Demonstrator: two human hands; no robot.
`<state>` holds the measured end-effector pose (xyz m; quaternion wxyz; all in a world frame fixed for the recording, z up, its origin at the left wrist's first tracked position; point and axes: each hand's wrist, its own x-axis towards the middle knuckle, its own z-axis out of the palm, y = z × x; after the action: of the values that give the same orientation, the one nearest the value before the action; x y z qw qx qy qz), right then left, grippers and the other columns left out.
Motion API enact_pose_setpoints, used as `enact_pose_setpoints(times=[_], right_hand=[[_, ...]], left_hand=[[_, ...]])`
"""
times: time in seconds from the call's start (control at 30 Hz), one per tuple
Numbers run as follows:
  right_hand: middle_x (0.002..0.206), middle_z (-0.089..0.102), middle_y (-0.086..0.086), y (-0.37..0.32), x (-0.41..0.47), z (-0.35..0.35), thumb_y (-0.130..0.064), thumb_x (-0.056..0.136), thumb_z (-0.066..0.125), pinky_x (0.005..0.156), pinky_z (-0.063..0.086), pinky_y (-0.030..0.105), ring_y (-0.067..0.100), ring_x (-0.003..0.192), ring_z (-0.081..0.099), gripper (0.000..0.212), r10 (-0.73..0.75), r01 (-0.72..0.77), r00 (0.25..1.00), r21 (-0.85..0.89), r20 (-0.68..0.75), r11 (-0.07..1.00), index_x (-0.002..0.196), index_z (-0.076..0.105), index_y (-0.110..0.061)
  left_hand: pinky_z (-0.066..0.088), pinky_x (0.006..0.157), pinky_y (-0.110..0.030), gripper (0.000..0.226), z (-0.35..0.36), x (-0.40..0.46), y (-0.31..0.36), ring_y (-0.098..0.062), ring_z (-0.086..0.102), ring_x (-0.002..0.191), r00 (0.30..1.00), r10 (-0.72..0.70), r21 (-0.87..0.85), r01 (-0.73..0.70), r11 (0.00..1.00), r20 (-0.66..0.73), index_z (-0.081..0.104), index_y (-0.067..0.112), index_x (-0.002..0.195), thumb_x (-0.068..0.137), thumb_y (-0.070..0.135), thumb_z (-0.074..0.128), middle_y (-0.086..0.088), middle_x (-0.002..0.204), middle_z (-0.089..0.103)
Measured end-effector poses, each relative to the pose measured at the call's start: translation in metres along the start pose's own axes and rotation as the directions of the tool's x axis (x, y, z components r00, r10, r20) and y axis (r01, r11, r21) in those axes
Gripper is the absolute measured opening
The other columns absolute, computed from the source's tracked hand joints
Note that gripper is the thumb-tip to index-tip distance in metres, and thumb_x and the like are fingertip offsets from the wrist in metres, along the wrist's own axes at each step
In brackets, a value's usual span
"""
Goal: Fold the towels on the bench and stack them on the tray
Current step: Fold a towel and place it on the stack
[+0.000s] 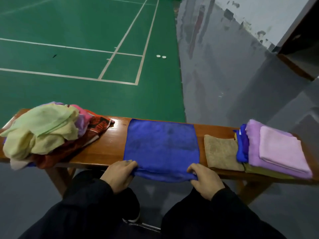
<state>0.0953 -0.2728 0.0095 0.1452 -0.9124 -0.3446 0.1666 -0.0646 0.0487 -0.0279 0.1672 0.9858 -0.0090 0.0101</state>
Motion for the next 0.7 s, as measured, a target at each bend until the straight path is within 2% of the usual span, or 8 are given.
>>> enact_pose_setpoints(times=[0.13,0.2,0.3,0.47,0.53,0.57,0.63,0.7], right_hand=[[0.087,0.056,-0.009,0.004,0.006,-0.014,-0.028,0.087,0.066,0.072,0.048,0.04,0.015,0.082,0.058,0.012,0.069,-0.07,0.996,0.008,0.053,0.998,0.088,0.054,-0.028],[0.079,0.06,-0.005,0.008,0.01,-0.026,-0.026,0.084,0.072,0.067,0.046,0.036,0.013,0.073,0.057,0.02,0.111,-0.126,0.986,0.118,0.125,0.985,0.082,0.053,-0.025],[0.071,0.058,-0.004,0.011,0.014,-0.042,-0.024,0.074,0.082,0.067,0.042,0.034,0.01,0.068,0.054,0.03,0.079,-0.158,0.97,0.35,0.229,0.923,0.078,0.053,-0.019],[0.067,0.055,0.001,0.015,0.017,-0.045,-0.016,0.071,0.086,0.061,0.046,0.032,0.017,0.064,0.056,0.037,0.067,-0.234,0.956,0.601,0.287,0.764,0.07,0.05,-0.025],[0.065,0.053,0.002,0.015,0.017,-0.042,-0.025,0.066,0.085,0.06,0.041,0.033,0.018,0.063,0.052,0.037,0.079,-0.187,0.979,0.666,0.19,0.722,0.067,0.048,-0.025],[0.066,0.053,0.001,0.016,0.017,-0.042,-0.03,0.063,0.087,0.061,0.039,0.033,0.017,0.065,0.051,0.04,0.074,-0.163,0.985,0.681,0.158,0.714,0.069,0.049,-0.022],[0.071,0.057,0.001,0.017,0.018,-0.043,-0.046,0.056,0.095,0.066,0.042,0.031,0.015,0.069,0.055,0.055,0.051,-0.158,0.984,0.71,0.17,0.686,0.074,0.052,-0.016],[0.072,0.061,0.001,0.018,0.018,-0.044,-0.063,0.05,0.095,0.066,0.044,0.026,0.014,0.07,0.057,0.063,0.006,-0.175,0.973,0.72,0.23,0.672,0.073,0.058,-0.017]], left_hand=[[0.05,0.071,-0.033,0.022,0.0,-0.009,0.005,-0.016,0.058,0.09,0.995,0.003,-0.133,-0.016,0.991,-0.097,0.053,0.028,0.101,0.08,0.03,0.06,0.01,0.098,0.056],[0.047,0.071,-0.03,0.023,-0.005,-0.01,0.009,-0.007,0.055,0.086,0.994,-0.021,-0.286,-0.011,0.958,-0.107,0.05,0.034,0.095,0.081,0.026,0.066,0.016,0.096,0.052],[0.049,0.068,-0.031,0.019,-0.012,-0.012,0.012,-0.003,0.057,0.072,0.99,-0.13,-0.492,0.085,0.867,-0.057,0.056,0.03,0.086,0.081,0.03,0.075,0.013,0.082,0.061],[0.051,0.071,-0.029,0.024,-0.016,-0.016,0.014,-0.006,0.061,0.072,0.979,-0.201,-0.644,0.179,0.744,0.04,0.065,0.019,0.087,0.082,0.038,0.08,-0.001,0.082,0.069],[0.049,0.068,-0.022,0.031,-0.02,-0.015,0.017,-0.003,0.059,0.071,0.968,-0.238,-0.745,0.212,0.632,0.074,0.067,0.008,0.087,0.088,0.037,0.078,-0.005,0.078,0.069],[0.047,0.068,-0.021,0.042,-0.021,-0.015,0.017,-0.002,0.058,0.071,0.964,-0.252,-0.78,0.219,0.586,0.082,0.067,0.004,0.087,0.089,0.045,0.074,-0.002,0.074,0.067],[0.047,0.072,-0.025,0.049,-0.021,-0.016,0.014,-0.003,0.057,0.077,0.964,-0.253,-0.797,0.212,0.565,0.077,0.07,0.007,0.09,0.092,0.056,0.064,0.005,0.078,0.067],[0.051,0.08,-0.031,0.042,-0.022,-0.017,0.012,-0.006,0.061,0.087,0.96,-0.267,-0.812,0.217,0.542,0.078,0.074,0.012,0.099,0.097,0.05,0.055,-0.001,0.093,0.075]])
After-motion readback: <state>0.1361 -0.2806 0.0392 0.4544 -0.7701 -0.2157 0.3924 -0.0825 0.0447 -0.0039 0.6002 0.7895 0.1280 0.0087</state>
